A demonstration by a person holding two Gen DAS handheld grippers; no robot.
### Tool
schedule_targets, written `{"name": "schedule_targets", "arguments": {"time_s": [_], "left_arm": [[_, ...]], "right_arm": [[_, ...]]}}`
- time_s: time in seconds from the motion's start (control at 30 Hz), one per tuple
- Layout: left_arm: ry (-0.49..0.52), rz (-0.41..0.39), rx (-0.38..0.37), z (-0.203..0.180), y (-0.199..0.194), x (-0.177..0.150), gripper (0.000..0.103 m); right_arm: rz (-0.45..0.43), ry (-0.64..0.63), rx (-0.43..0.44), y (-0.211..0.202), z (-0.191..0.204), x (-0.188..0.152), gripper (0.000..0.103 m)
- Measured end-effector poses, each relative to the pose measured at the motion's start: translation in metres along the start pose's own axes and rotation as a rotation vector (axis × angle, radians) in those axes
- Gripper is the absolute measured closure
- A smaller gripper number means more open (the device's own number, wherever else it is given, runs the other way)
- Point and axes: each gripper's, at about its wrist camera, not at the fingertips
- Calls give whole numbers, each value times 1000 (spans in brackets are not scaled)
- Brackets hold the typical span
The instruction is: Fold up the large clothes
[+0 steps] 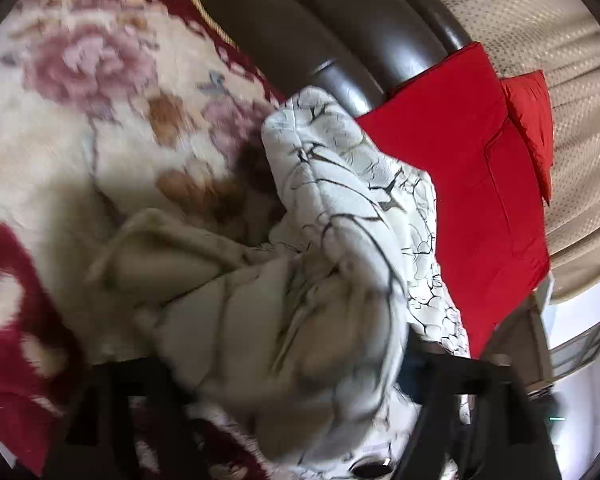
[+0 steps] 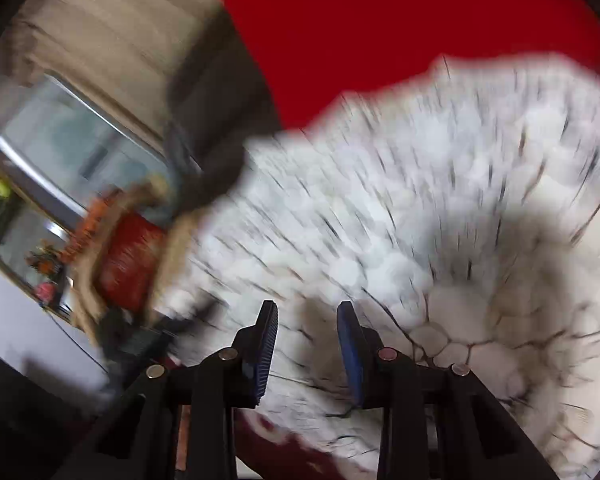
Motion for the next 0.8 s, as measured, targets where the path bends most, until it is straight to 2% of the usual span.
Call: {"name": "schedule_targets", "arguments": {"time_s": [0.03, 0.1, 0.13, 0.17, 0.2, 0.27, 0.33, 0.43, 0.47, 0.5, 0.53, 0.6, 0.63, 0.7, 0.8], "left_arm": [[0, -3, -6, 1, -1, -1, 26], [19, -16, 2, -2, -1, 0, 26], [34, -21, 21, -5, 0, 0, 31], [55, -26, 49, -8, 0, 0, 44], [88, -36, 79, -14, -1, -1, 47], [110, -54, 79, -22, -7, -1, 61], [145, -73, 88, -36, -16, -2, 66], [240, -103, 139, -66, -26, -8, 71], [282, -116, 160, -79, -30, -11, 72], [331, -130, 181, -96, -34, -15, 72], [363, -139, 191, -104, -37, -21, 72], [451, -154, 215, -131, -41, -31, 73], [499, -158, 231, -146, -42, -37, 74], [591, -160, 244, -174, -41, -52, 74], [727, -152, 271, -216, -33, -78, 75]], "right_arm": [[40, 38, -24, 13, -8, 0, 83], [49, 75, -19, 19, -17, -1, 84], [52, 77, 0, 16, -16, 1, 85], [58, 77, 27, 11, -16, 1, 85], [58, 77, 44, 9, -17, 1, 85], [42, 83, 83, 2, -20, 0, 85], [8, 74, 111, -11, -22, 0, 80], [-122, 69, 83, -42, -29, 0, 80], [-164, 92, 49, -52, -36, 1, 80], [-170, 122, 10, -54, -44, 2, 82], [-141, 179, -45, -50, -58, 5, 83], [-44, 236, 7, -39, -80, 10, 88], [-49, 252, 57, -45, -84, 10, 85], [-86, 276, 156, -64, -91, 7, 83], [-218, 308, 172, -102, -109, 5, 82]]}}
Point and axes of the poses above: each gripper's, at about its wrist camera, not at the fingertips, and y roughly the way its jaws point, z to its left, x to its top, and after that the axes turned 10 degrees about z, right-handed
